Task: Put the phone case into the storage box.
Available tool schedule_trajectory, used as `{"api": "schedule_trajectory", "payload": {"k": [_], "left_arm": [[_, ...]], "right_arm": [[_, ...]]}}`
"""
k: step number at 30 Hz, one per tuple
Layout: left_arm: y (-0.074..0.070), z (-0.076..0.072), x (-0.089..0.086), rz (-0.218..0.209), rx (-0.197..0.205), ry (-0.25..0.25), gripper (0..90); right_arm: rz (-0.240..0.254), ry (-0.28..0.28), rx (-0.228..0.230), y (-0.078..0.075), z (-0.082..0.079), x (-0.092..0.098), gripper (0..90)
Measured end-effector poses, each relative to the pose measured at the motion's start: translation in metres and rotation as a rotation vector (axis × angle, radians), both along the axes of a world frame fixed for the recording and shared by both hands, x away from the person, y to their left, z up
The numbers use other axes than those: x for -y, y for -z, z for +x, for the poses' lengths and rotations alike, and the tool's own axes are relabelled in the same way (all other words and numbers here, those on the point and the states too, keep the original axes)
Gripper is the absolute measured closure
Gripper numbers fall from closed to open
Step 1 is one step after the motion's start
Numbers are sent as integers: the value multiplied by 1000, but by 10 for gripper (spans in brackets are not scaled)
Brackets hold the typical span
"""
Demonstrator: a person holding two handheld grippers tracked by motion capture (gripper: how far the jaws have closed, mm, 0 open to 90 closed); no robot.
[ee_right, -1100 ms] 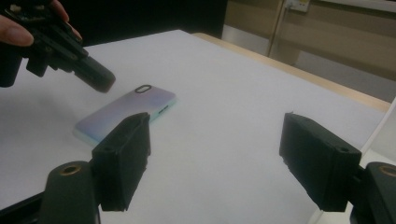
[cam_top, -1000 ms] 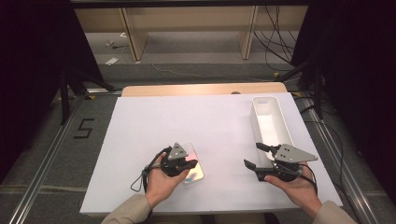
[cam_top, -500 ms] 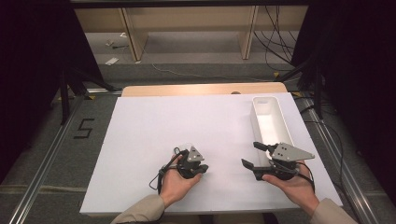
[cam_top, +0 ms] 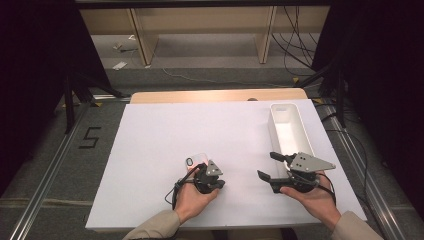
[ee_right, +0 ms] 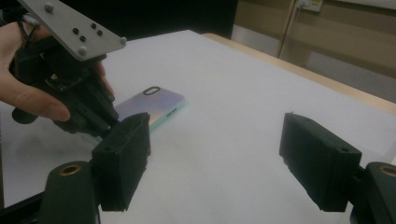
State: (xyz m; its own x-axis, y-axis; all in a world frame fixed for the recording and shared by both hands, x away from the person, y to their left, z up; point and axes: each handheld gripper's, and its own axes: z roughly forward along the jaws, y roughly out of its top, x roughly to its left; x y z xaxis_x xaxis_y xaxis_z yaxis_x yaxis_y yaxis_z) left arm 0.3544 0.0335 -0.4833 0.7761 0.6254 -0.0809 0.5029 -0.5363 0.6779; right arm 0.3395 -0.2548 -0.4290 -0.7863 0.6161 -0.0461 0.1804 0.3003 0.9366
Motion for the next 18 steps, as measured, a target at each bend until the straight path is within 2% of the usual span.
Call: {"api": "schedule_trajectory", "payload": {"k": [7,18], "left_arm": [[-2,-3,-6,13,-20,3,900],[-5,-13,-31,57,-58,-3,899]], "right_arm": [[-2,-4,3,0,1,-1,252],[-3,-8,0,-1,2,-1,251]]}}
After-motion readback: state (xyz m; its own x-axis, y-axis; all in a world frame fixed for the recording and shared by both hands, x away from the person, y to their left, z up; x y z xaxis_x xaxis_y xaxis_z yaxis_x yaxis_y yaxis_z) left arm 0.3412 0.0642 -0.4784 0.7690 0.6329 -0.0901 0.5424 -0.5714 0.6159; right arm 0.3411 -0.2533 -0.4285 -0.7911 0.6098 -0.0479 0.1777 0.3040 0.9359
